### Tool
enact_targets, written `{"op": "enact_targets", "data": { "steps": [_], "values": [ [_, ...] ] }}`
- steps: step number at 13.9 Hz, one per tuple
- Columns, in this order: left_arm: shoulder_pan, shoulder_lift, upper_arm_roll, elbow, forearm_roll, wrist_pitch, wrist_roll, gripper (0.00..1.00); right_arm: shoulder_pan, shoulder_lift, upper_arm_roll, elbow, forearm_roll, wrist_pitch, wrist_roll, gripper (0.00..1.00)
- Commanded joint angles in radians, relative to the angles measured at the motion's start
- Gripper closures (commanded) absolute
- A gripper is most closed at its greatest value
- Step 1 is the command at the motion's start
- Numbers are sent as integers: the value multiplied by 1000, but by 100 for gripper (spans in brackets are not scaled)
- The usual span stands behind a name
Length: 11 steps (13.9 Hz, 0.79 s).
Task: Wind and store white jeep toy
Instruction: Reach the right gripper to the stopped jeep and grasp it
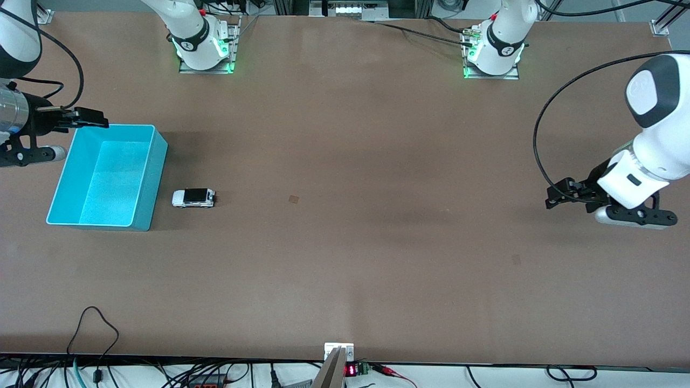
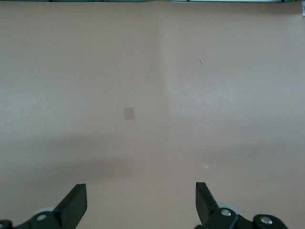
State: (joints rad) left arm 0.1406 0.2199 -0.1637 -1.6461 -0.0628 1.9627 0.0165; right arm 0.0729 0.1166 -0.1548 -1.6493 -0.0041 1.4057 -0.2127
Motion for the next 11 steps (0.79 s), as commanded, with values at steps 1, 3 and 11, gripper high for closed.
{"op": "enact_targets", "data": {
  "steps": [1, 3, 11],
  "values": [
    [-27, -1, 42, 86, 20, -111, -43, 0, 7, 5, 3, -9, 16, 4, -5, 0],
    [-59, -1, 88, 138, 20, -195, -50, 0, 4, 14, 3, -9, 18, 24, 1, 0],
    [-131, -4, 200, 255, 9, -343, -85, 0, -68, -9, 56, -219, 19, 273, -288, 0]
  ]
}}
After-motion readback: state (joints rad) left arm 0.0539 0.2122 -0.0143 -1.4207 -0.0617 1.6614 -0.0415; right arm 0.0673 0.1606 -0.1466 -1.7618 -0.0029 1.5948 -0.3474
